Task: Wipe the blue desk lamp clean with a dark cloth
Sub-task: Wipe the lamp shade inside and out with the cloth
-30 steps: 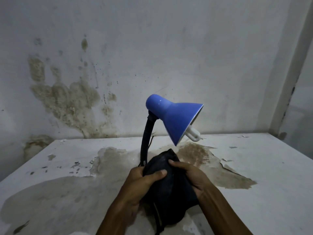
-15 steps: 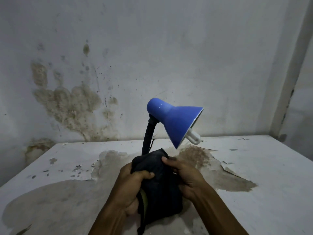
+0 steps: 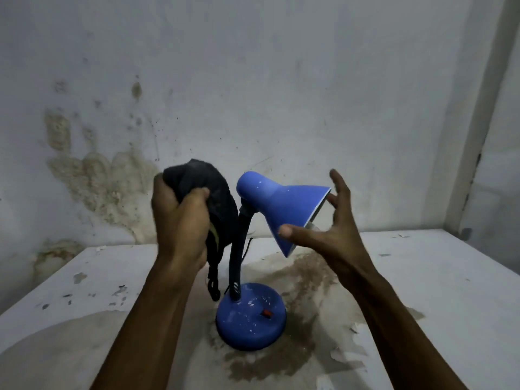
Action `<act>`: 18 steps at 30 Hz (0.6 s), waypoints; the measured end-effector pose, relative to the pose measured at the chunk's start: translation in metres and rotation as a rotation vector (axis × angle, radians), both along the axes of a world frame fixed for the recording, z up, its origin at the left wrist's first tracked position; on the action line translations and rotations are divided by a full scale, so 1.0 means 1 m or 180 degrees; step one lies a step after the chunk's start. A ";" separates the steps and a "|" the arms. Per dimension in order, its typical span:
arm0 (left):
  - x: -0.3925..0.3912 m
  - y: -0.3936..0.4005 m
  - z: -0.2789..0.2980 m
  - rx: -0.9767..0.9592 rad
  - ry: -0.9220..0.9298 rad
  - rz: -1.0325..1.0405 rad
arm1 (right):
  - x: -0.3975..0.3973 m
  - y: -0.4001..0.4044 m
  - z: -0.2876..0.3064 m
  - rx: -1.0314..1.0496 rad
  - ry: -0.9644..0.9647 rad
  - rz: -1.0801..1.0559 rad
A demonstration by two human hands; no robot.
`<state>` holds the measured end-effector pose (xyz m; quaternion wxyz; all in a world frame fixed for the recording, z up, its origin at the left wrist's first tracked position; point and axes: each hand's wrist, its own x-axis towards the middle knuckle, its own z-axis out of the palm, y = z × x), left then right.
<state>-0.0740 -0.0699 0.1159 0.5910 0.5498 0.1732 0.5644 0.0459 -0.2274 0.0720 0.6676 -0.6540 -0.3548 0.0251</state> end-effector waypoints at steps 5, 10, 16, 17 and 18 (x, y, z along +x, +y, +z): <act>0.035 0.001 0.013 0.0899 0.0308 -0.0128 | 0.006 0.019 -0.001 0.0010 -0.0387 -0.0061; 0.044 -0.010 -0.004 0.1922 0.1039 -0.0523 | 0.015 0.015 -0.003 -0.0012 -0.0466 -0.0066; 0.033 -0.034 -0.022 0.2664 0.1450 -0.0799 | 0.025 0.012 -0.007 -0.0021 -0.0595 0.0034; 0.031 -0.032 -0.021 0.2822 0.1457 -0.0749 | 0.024 0.011 -0.007 -0.0033 -0.0590 0.0040; 0.030 -0.025 -0.021 0.3037 0.1493 -0.0610 | 0.024 0.010 -0.007 -0.0046 -0.0570 0.0042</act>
